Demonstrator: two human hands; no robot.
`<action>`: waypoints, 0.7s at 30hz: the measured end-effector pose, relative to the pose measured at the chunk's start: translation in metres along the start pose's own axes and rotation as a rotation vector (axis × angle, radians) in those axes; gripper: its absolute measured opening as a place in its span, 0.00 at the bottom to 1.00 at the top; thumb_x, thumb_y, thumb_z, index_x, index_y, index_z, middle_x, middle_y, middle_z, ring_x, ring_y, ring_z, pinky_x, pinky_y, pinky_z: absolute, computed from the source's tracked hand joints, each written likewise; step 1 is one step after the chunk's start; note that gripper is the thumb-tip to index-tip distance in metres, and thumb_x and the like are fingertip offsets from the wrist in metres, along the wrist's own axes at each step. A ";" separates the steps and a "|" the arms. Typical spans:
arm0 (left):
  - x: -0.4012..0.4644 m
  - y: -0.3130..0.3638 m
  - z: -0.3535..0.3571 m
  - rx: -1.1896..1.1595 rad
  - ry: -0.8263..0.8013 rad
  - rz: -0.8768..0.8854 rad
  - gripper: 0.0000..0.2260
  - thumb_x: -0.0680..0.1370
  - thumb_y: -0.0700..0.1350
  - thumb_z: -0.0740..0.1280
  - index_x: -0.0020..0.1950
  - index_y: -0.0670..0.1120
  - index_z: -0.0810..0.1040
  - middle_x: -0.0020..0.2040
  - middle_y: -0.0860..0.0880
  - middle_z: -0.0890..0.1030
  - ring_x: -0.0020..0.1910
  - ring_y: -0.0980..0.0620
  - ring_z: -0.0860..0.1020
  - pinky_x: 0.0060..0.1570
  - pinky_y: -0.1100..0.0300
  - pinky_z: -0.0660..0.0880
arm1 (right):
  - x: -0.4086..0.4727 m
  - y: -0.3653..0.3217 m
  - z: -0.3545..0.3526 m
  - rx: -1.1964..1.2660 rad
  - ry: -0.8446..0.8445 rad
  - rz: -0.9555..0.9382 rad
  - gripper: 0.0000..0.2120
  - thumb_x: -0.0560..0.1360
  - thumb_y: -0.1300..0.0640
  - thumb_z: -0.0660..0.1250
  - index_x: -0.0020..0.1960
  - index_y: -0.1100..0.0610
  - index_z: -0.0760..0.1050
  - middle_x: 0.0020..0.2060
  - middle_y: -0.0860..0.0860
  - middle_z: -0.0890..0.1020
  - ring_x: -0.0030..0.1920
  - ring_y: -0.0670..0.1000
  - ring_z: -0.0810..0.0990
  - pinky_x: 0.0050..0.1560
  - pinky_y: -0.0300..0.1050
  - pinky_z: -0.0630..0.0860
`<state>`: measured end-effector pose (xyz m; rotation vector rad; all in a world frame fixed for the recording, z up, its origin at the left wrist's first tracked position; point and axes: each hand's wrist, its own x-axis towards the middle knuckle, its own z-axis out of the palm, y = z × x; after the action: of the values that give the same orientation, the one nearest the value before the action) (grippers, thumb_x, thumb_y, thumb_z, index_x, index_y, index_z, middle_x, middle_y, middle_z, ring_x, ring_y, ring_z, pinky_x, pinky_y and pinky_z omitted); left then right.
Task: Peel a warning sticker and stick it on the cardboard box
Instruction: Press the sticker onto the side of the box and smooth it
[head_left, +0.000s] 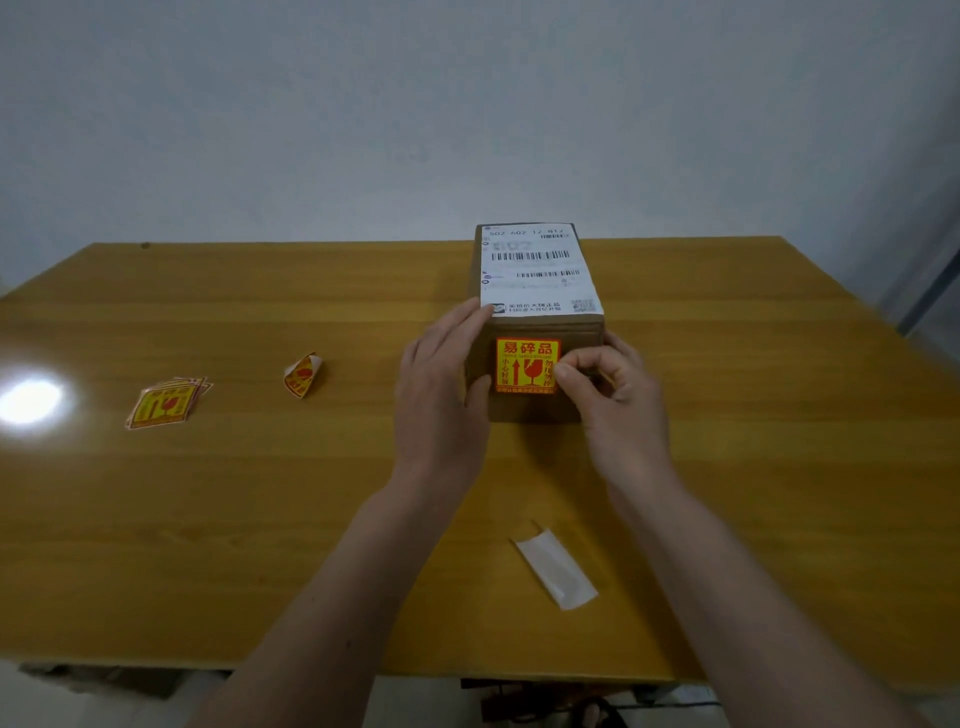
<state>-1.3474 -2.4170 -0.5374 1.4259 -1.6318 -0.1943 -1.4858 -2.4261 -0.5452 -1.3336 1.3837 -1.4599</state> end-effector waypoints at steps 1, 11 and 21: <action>0.000 0.000 0.000 0.003 0.004 0.010 0.29 0.72 0.31 0.68 0.71 0.48 0.68 0.70 0.51 0.71 0.67 0.60 0.63 0.70 0.52 0.65 | 0.000 0.001 0.001 -0.005 0.007 -0.007 0.12 0.72 0.60 0.69 0.35 0.46 0.77 0.68 0.51 0.70 0.67 0.51 0.71 0.66 0.56 0.70; 0.003 0.005 0.002 -0.043 0.062 -0.001 0.22 0.74 0.35 0.68 0.68 0.46 0.72 0.67 0.50 0.74 0.66 0.54 0.70 0.66 0.57 0.69 | 0.001 0.000 0.007 -0.032 0.065 0.003 0.12 0.72 0.61 0.70 0.35 0.46 0.76 0.66 0.49 0.71 0.65 0.51 0.72 0.65 0.53 0.71; 0.007 0.005 0.014 -0.165 0.161 -0.080 0.19 0.73 0.37 0.70 0.64 0.46 0.76 0.64 0.50 0.76 0.64 0.54 0.73 0.61 0.49 0.75 | -0.001 0.001 0.013 -0.059 0.126 -0.008 0.12 0.72 0.60 0.70 0.34 0.46 0.75 0.65 0.49 0.72 0.64 0.52 0.73 0.65 0.57 0.69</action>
<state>-1.3601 -2.4271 -0.5384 1.3459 -1.3970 -0.2478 -1.4734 -2.4285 -0.5481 -1.3035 1.5146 -1.5418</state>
